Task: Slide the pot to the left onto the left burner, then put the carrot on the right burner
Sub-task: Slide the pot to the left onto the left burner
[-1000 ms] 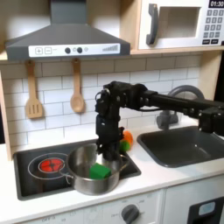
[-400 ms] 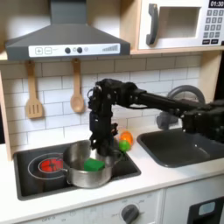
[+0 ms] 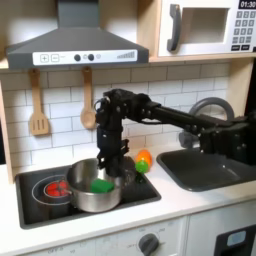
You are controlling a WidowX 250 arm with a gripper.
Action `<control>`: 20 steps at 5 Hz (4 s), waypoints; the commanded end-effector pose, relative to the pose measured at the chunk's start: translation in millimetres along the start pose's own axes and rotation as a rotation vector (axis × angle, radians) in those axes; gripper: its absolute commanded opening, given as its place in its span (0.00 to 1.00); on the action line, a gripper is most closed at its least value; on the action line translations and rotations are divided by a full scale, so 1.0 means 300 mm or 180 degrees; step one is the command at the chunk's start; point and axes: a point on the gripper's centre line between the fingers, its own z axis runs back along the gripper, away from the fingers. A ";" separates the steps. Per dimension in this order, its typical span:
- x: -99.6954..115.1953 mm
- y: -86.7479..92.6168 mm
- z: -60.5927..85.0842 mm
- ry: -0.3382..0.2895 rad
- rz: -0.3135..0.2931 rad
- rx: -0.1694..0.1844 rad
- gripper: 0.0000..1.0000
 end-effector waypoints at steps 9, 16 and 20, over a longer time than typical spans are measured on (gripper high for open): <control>0.159 0.197 -0.012 -0.0022 0.0495 0.0077 0.00; 0.282 0.257 -0.033 -0.0079 0.0647 0.0020 0.00; 0.244 0.223 -0.044 -0.0044 0.0523 -0.0017 1.00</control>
